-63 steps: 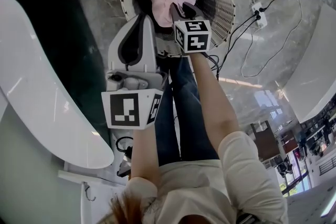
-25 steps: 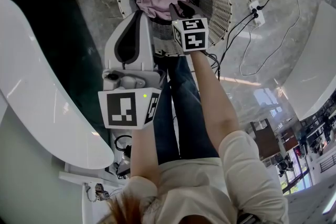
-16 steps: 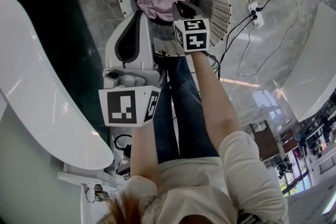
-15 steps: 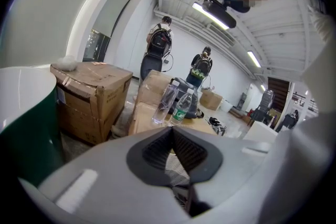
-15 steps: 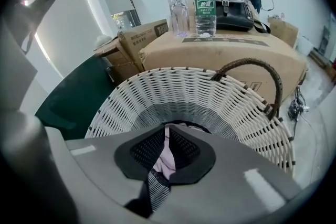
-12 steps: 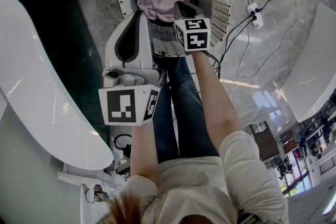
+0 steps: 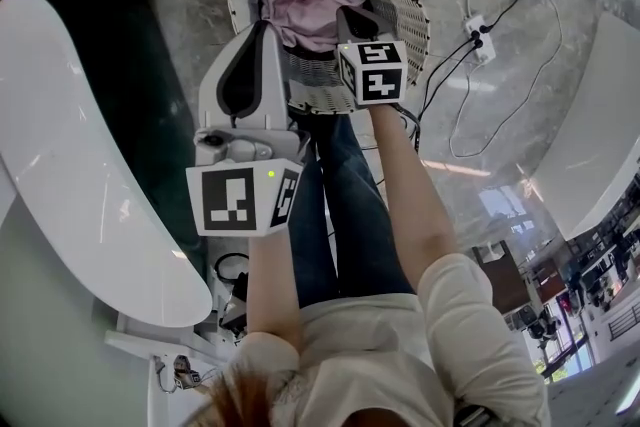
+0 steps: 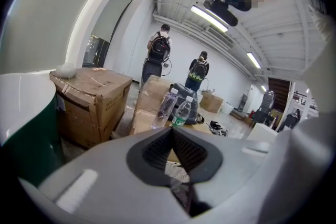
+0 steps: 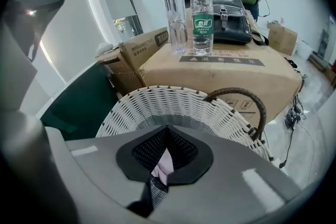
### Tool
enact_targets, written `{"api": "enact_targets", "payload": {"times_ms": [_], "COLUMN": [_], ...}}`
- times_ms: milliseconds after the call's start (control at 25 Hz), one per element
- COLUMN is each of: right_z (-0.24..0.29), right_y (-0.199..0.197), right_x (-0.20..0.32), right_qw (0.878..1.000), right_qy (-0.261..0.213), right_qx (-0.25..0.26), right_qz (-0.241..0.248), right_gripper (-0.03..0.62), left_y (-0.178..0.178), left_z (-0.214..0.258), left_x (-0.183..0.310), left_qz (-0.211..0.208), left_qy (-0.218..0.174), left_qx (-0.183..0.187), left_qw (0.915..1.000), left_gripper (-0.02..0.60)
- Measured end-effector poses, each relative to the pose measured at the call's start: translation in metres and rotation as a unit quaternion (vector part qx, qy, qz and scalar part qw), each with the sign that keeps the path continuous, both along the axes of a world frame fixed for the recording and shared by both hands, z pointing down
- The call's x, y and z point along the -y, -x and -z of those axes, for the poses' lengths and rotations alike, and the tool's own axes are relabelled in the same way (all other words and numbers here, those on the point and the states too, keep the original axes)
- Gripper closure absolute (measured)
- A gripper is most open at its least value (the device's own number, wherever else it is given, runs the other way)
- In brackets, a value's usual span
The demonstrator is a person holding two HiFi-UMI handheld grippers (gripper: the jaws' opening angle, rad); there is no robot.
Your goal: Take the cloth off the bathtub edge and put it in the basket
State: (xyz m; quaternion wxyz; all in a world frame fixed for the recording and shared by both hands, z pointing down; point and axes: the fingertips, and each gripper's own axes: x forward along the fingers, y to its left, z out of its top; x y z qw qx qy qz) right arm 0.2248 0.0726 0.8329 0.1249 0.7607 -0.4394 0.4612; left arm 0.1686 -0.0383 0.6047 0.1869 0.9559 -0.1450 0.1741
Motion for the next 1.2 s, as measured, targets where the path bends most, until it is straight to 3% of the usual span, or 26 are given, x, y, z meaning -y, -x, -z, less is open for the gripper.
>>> {"api": "enact_targets", "payload": {"times_ms": [600, 1040, 1200], "right_z": [0.151, 0.286, 0.329], "right_y": [-0.04, -0.043, -0.041], "right_x": [0.01, -0.002, -0.009], "right_qw": [0.992, 0.978, 0.975], "right_qy": [-0.091, -0.166, -0.181], "right_qx": [-0.081, -0.114, -0.125], "right_qz": [-0.018, -0.049, -0.04], "right_gripper": [0.597, 0.597, 0.597], "left_y": [-0.004, -0.009, -0.005], "left_z": [0.083, 0.169, 0.201], "left_x": [0.018, 0.003, -0.002], "left_qz": [0.023, -0.003, -0.005], "left_qy": [-0.042, -0.067, -0.071], "left_qx": [-0.042, -0.085, -0.101], "left_qw": [0.998, 0.9942, 0.9924], "left_gripper": [0.532, 0.532, 0.532]}}
